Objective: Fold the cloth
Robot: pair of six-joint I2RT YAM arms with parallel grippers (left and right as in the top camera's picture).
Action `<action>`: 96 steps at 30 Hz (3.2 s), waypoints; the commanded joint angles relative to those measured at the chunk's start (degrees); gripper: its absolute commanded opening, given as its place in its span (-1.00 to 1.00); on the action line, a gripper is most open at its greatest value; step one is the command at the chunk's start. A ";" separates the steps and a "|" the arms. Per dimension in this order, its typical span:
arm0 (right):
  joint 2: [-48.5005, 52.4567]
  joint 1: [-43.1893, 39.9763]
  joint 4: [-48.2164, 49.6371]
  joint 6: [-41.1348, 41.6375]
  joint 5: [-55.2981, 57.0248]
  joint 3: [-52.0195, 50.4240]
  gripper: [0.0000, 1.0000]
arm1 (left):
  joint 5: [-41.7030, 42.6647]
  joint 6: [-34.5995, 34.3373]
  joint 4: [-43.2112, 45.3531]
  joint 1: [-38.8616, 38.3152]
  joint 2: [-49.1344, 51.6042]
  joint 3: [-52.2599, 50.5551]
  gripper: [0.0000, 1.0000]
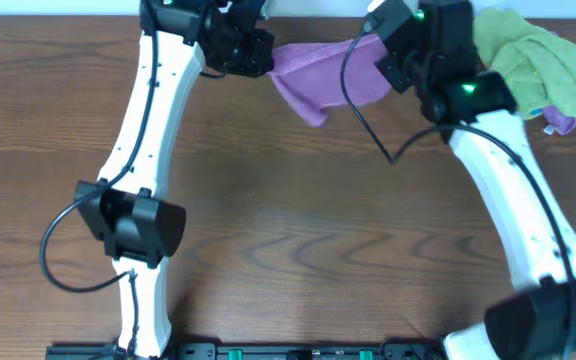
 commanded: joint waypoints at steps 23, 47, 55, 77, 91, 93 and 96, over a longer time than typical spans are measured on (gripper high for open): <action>-12.09 4.44 -23.98 11.61 -6.45 0.90 -0.97 | -9.09 -5.60 -16.92 -5.64 -14.69 -0.26 -0.88; -34.21 4.48 -28.13 15.37 -11.32 -10.10 -0.97 | -24.96 -11.85 -7.91 -11.15 -42.62 -31.15 -0.88; -33.73 4.48 -28.96 16.09 -14.45 -10.23 -0.97 | -25.68 -13.99 -1.62 -11.13 -48.46 -42.97 -0.88; -31.80 5.60 -43.85 14.34 -14.08 -7.45 -0.97 | -32.26 -14.14 4.87 0.20 -45.81 -42.99 -0.88; -15.06 7.67 -27.50 12.83 -33.03 -7.45 -0.98 | -33.42 -13.49 7.39 0.39 -44.89 -42.99 -0.82; -9.90 8.57 -22.73 13.03 -35.01 -6.56 -0.97 | -33.42 -13.46 7.50 0.96 -44.89 -42.99 -0.81; -3.04 9.44 -23.41 13.05 -48.15 -0.96 -0.97 | -33.38 -13.22 7.19 2.43 -44.89 -42.99 -0.80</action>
